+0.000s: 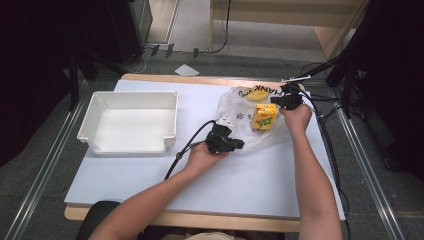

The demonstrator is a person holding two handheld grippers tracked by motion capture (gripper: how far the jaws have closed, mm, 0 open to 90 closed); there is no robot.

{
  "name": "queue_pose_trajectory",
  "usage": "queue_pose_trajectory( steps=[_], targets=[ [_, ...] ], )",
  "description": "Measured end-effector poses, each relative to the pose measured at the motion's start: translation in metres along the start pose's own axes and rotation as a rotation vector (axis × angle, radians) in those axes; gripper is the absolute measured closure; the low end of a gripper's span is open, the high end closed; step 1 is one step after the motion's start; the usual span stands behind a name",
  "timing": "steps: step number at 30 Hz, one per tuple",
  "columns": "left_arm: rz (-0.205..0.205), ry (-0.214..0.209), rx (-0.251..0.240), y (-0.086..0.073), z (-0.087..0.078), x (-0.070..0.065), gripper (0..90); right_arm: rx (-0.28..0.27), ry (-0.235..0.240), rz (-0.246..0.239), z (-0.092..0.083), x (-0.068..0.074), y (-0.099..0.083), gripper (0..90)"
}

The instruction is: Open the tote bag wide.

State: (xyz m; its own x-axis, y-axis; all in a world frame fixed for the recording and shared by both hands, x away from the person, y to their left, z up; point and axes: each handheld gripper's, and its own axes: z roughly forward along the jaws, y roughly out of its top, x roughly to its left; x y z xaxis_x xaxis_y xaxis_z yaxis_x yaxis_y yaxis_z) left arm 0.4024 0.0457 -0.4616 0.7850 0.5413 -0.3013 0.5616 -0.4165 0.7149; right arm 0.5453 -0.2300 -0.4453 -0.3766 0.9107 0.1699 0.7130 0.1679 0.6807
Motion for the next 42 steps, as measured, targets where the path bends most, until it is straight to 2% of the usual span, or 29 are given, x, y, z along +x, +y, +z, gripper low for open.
queue_pose_trajectory(
  steps=[2, 3, 11, 14, 18, 23, 24, 25, 27, 29, 31, 32, 33, 34, 35, 37, 38, 40, 42],
  targets=[
    [-0.001, 0.004, 0.0, 0.0, 0.0, 0.002, 84.0, 0.003, -0.002, 0.004, 0.001, 0.0, -0.001, 90.0],
    [-0.014, 0.008, -0.001, 0.001, 0.0, 0.005, 84.1, -0.004, 0.005, 0.007, 0.002, -0.001, -0.004, 90.0],
    [-0.008, 0.024, 0.004, 0.001, 0.001, 0.009, 81.9, 0.001, 0.011, 0.01, -0.001, 0.001, -0.016, 90.0],
    [-0.009, 0.022, 0.006, 0.003, -0.001, 0.006, 81.0, -0.01, 0.018, 0.005, -0.007, 0.001, -0.021, 90.0],
    [0.021, 0.008, 0.005, 0.011, -0.011, -0.003, 80.0, -0.035, 0.026, -0.009, -0.024, 0.003, -0.028, 90.0],
    [0.031, -0.009, -0.002, 0.02, -0.022, -0.008, 77.8, -0.039, 0.036, -0.011, -0.037, 0.003, -0.032, 90.0],
    [0.046, -0.006, -0.008, 0.028, -0.029, -0.011, 77.8, -0.05, 0.043, -0.02, -0.047, 0.005, -0.033, 90.0],
    [0.046, -0.006, -0.008, 0.028, -0.029, -0.011, 77.9, -0.05, 0.043, -0.02, -0.047, 0.005, -0.033, 90.0],
    [0.06, 0.003, -0.014, 0.042, -0.038, -0.01, 78.3, -0.046, 0.056, -0.03, -0.056, 0.006, -0.035, 89.9],
    [0.041, 0.0, -0.025, 0.053, -0.042, -0.006, 79.6, -0.035, 0.041, -0.048, -0.061, 0.007, -0.037, 89.9],
    [0.029, -0.007, -0.03, 0.058, -0.044, -0.003, 80.4, -0.032, 0.034, -0.059, -0.062, 0.007, -0.039, 89.9],
    [0.019, -0.005, -0.053, 0.069, -0.049, 0.001, 80.8, -0.033, 0.035, -0.05, -0.063, 0.006, -0.042, 89.9],
    [0.019, -0.005, -0.053, 0.069, -0.049, 0.001, 81.2, -0.033, 0.035, -0.05, -0.063, 0.006, -0.042, 89.9],
    [0.016, 0.007, -0.062, 0.079, -0.051, 0.004, 81.4, -0.036, 0.04, -0.045, -0.063, 0.006, -0.045, 89.9],
    [0.016, 0.007, -0.062, 0.079, -0.051, 0.004, 81.6, -0.036, 0.04, -0.045, -0.063, 0.006, -0.045, 89.9],
    [0.006, 0.001, -0.071, 0.091, -0.054, 0.008, 81.9, -0.031, 0.043, -0.048, -0.062, 0.006, -0.047, 89.9],
    [0.017, 0.029, -0.079, 0.1, -0.055, 0.01, 81.9, -0.024, 0.044, -0.042, -0.059, 0.006, -0.047, 89.9],
    [0.017, 0.036, -0.076, 0.103, -0.055, 0.012, 82.3, -0.024, 0.045, -0.045, -0.058, 0.007, -0.048, 89.9],
    [0.014, 0.059, -0.082, 0.114, -0.056, 0.019, 83.5, -0.026, 0.051, -0.046, -0.055, 0.009, -0.048, 89.9]
  ],
)
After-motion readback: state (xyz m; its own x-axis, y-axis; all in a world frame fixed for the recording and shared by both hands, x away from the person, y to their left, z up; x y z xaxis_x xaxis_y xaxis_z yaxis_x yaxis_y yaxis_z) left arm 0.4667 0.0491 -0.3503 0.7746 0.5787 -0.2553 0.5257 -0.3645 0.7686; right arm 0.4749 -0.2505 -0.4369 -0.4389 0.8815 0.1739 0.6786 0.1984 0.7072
